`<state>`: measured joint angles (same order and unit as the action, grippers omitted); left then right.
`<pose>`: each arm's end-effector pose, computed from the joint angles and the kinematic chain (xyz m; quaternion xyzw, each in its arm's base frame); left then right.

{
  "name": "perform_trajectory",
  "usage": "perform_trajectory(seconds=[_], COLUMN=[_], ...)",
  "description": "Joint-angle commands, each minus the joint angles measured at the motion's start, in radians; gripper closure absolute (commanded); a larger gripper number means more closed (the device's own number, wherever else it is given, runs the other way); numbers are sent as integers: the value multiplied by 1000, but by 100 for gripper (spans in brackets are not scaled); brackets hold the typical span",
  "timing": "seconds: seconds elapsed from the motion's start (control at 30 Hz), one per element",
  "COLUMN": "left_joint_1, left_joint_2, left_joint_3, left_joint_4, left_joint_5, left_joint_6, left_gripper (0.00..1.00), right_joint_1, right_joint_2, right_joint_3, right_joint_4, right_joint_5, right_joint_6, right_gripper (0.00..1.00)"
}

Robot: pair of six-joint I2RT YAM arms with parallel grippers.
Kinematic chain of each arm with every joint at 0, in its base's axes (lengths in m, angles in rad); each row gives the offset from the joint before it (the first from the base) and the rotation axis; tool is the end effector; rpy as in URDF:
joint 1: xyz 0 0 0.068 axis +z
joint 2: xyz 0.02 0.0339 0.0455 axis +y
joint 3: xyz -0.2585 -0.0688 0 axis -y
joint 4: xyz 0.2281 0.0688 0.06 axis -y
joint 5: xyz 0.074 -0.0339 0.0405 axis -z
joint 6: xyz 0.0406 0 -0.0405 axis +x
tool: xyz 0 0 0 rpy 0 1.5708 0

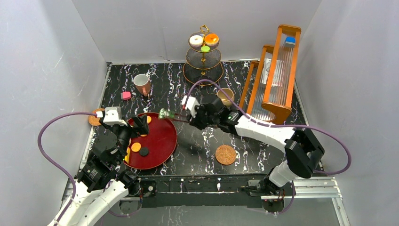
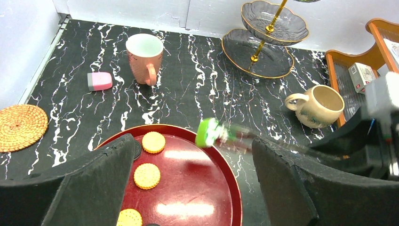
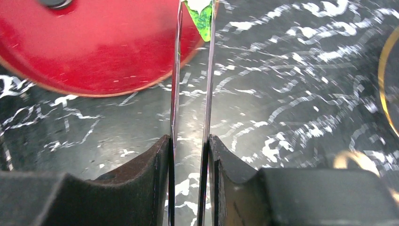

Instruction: Serve the afternoon tea

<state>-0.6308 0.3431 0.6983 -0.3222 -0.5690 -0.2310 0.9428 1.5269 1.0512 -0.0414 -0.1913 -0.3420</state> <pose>0.0757 -0.0282 0.3396 -0.0652 0.6942 -0.1108 0.7083 0.1923 0.2780 0.2643 -0.5540 0.6602 0.2270 0.4537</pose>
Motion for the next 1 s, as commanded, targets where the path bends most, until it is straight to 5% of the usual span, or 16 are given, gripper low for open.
perform_trajectory(seconds=[0.0,0.37,0.97], left_joint_1=[-4,-4,-4], left_joint_2=[-3,-7,-20], left_joint_3=[-3,-2,-2], left_joint_4=[10,12,11], left_joint_5=[-20,-11,-13], left_joint_6=[2,1,0], left_gripper=[8,8,8], right_joint_1=[-58,-256,-351], right_joint_2=[-80,-83,97], right_joint_3=[75,185,375], right_joint_4=[83,-29,-58], right_joint_5=[169,331,442], right_joint_6=[146,332,418], right_gripper=[60,61,62])
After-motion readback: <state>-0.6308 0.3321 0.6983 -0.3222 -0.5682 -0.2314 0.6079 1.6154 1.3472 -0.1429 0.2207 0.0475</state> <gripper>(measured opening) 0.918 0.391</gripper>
